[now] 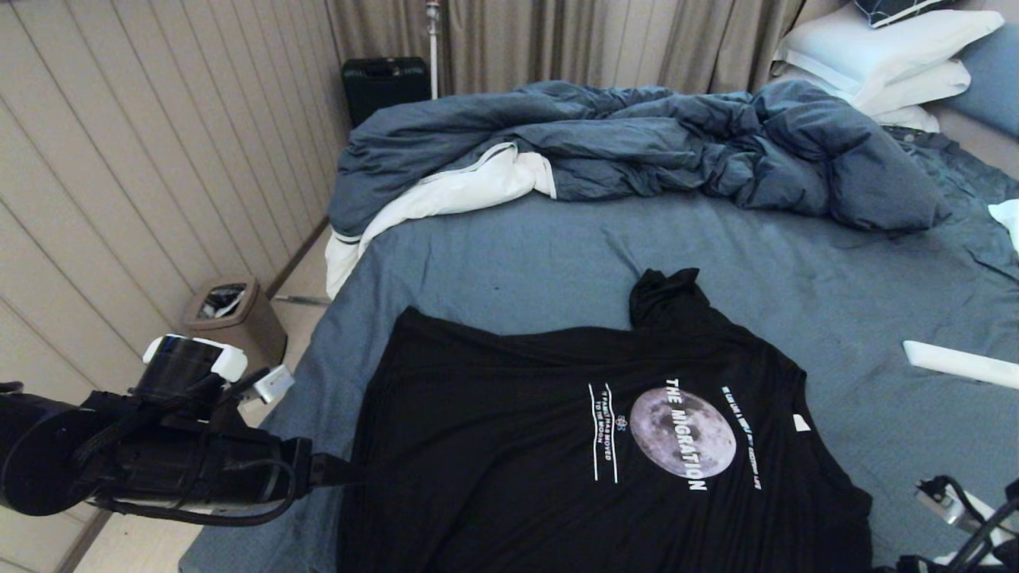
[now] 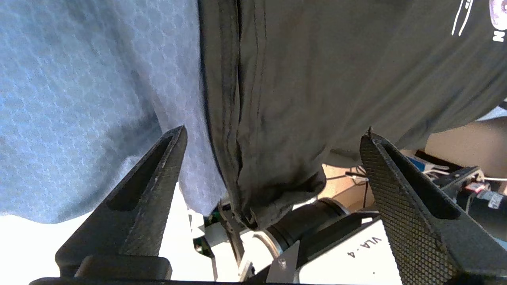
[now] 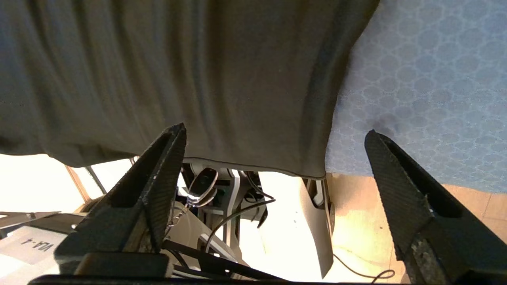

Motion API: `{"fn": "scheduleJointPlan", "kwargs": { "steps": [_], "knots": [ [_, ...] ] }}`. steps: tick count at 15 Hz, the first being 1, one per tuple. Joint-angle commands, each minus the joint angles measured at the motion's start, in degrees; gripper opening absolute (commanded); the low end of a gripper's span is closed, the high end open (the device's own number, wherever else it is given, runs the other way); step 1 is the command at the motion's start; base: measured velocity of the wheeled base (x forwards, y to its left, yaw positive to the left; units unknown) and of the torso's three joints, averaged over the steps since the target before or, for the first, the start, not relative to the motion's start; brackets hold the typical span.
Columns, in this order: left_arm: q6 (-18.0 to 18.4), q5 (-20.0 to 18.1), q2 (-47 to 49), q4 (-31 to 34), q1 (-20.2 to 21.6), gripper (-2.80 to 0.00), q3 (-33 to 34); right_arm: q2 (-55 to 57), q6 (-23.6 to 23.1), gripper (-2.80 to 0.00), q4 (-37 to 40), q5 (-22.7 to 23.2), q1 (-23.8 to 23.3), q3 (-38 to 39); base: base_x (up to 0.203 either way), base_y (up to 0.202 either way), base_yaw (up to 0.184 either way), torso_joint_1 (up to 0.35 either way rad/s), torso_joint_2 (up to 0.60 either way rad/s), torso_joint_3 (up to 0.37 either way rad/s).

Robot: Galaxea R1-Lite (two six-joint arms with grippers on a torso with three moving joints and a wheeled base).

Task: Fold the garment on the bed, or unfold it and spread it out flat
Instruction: Fold the black T-shirt

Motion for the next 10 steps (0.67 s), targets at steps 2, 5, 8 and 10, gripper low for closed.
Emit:
{"fn": "scheduleJointPlan", "kwargs": {
  "steps": [2, 5, 8, 10],
  "knots": [
    [-0.26, -0.14, -0.18, -0.15, 0.00, 0.00, 0.23, 0.72, 0.20, 0.00, -0.65, 0.18, 1.62, 0.09, 0.000, 0.000, 0.000, 0.000, 0.00, 0.000],
    [-0.94, -0.14, -0.62, -0.15, 0.00, 0.00, 0.21, 1.59, 1.13, 0.00, -0.66, 0.18, 3.54, -1.03, 0.000, 0.000, 0.000, 0.000, 0.00, 0.000],
    [-0.94, -0.14, -0.79, -0.24, 0.00, 0.00, 0.21, 1.59, 1.47, 0.00, -1.19, 0.18, 3.35, -1.38, 0.000, 0.000, 0.000, 0.000, 0.00, 0.000],
    [-0.94, -0.14, -0.73, -0.33, 0.00, 0.00, 0.12, 3.37, 1.51, 0.00, -3.78, 0.09, 3.14, -1.14, 0.000, 0.000, 0.000, 0.000, 0.00, 0.000]
  ]
}}
